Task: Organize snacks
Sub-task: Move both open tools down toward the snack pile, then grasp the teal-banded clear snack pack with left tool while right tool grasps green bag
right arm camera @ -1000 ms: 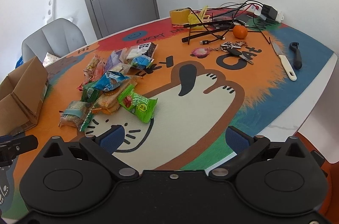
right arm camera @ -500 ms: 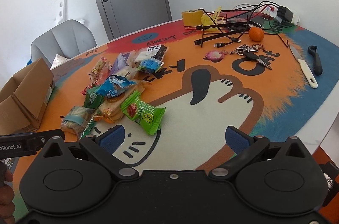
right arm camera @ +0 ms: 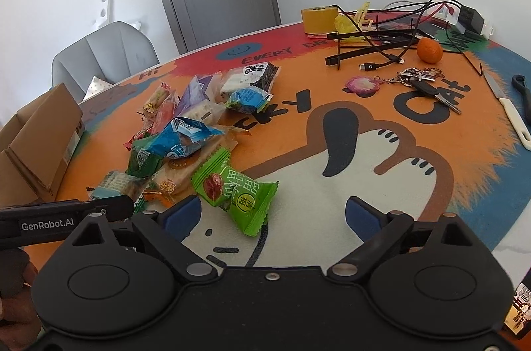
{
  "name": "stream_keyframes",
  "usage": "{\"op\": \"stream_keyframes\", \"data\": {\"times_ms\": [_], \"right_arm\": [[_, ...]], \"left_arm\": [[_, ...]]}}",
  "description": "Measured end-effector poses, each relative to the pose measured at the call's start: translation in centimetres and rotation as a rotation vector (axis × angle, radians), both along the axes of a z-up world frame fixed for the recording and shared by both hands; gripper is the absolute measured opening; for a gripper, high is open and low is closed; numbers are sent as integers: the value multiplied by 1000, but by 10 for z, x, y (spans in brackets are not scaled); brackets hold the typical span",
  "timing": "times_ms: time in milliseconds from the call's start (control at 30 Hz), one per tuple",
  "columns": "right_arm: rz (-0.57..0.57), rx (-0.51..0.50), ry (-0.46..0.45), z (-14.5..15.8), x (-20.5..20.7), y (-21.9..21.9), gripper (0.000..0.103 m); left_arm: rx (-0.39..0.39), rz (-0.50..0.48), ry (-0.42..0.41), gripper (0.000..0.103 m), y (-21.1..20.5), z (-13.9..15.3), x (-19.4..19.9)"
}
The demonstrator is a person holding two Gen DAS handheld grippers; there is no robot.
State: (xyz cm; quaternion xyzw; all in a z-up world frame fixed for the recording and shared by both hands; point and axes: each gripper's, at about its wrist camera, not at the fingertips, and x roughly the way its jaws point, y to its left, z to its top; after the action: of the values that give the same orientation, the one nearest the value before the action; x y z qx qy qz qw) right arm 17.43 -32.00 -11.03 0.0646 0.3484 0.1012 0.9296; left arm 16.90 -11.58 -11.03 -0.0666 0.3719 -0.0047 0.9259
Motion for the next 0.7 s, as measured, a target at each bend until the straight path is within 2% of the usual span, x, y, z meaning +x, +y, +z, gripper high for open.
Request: {"op": "stream_keyframes", "data": {"times_ms": [200, 333, 433, 500, 533, 567, 633, 700], "right_arm": [[7, -10, -3, -1, 9, 7, 92], [19, -22, -11, -1, 11, 13, 89], [30, -20, -8, -3, 12, 18, 83], [35, -27, -19, -2, 11, 20, 75], [38, -33, -27, -2, 10, 21, 67], [39, -37, -33, -2, 10, 22, 53], [41, -28, -36, -1, 9, 20, 47], [50, 35, -34, 0, 8, 15, 45]], "left_arm": [[14, 9, -22, 80, -3, -2, 5], [7, 3, -37, 61, -4, -1, 2], [-2, 0, -42, 57, -3, -1, -1], [-1, 6, -45, 56, -1, 0, -3], [0, 8, -47, 56, 0, 0, -5], [1, 11, -50, 55, 1, 0, -7], [-2, 16, -56, 55, 3, 1, -10], [-7, 31, -70, 55, 5, 5, -13]]}}
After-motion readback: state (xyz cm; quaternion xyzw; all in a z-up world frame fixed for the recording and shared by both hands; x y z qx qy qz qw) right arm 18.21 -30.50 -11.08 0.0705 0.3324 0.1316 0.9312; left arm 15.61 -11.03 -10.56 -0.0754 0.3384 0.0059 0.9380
